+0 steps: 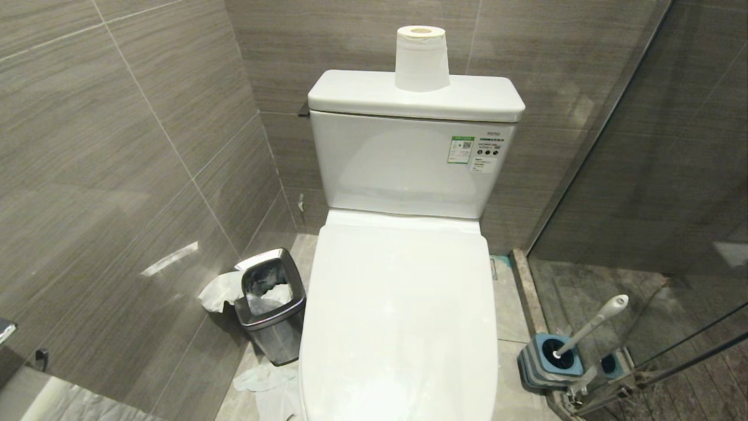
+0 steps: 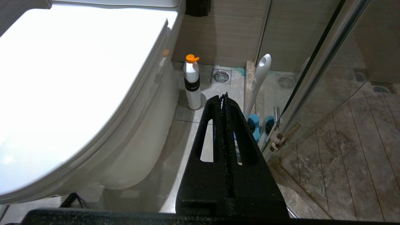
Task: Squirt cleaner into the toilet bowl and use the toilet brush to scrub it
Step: Use the left hand to lift the toilet lid slightly
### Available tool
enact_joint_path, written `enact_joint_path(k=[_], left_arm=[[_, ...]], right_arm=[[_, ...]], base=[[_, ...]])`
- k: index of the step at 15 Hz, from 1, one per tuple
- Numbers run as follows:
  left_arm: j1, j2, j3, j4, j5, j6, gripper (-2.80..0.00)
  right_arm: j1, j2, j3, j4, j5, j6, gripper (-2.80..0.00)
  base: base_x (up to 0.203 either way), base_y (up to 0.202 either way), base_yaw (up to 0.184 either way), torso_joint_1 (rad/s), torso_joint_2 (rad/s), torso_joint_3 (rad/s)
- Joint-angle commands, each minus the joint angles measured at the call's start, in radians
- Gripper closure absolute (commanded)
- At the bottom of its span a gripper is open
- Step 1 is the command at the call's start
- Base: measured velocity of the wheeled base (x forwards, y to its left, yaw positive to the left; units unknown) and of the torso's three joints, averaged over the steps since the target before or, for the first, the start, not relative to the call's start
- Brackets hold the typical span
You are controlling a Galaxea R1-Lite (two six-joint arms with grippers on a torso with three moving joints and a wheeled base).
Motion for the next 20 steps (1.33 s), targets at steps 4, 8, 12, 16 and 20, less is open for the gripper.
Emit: enact_joint_path(k=[4,8,12,16,20], left_arm=[[0.0,0.001,0.002,0.0,0.0,0.001,0.0],[0.0,0.001,0.001,0.0,0.0,0.001,0.0],[0.0,0.001,0.0,0.003,0.0,0.004,0.0],[0.0,0.001,0.0,0.003,0.0,0.004,0.0],[0.0,0.001,0.0,-0.001,-0.001,0.047,0.0]], right_arm=[[0.0,0.0,0.0,0.001,0.0,-0.001,0.0],[0.0,0.0,0.0,0.003,0.0,-0.004,0.0],[0.0,0.0,0.0,0.003,0.003,-0.015,0.0],[0.0,0.001,0.0,0.003,0.006,-0.015,0.0],[0.001,0.0,0.0,0.003,0.007,-0.015,0.0]], base=[[0.0,0.0,0.0,0.0,0.0,0.0],[0.0,0.0,0.0,0.0,0.0,0.0],[0.0,0.0,0.0,0.0,0.0,0.0],[0.0,0.0,0.0,0.0,0.0,0.0],[0.0,0.0,0.0,0.0,0.0,0.0]])
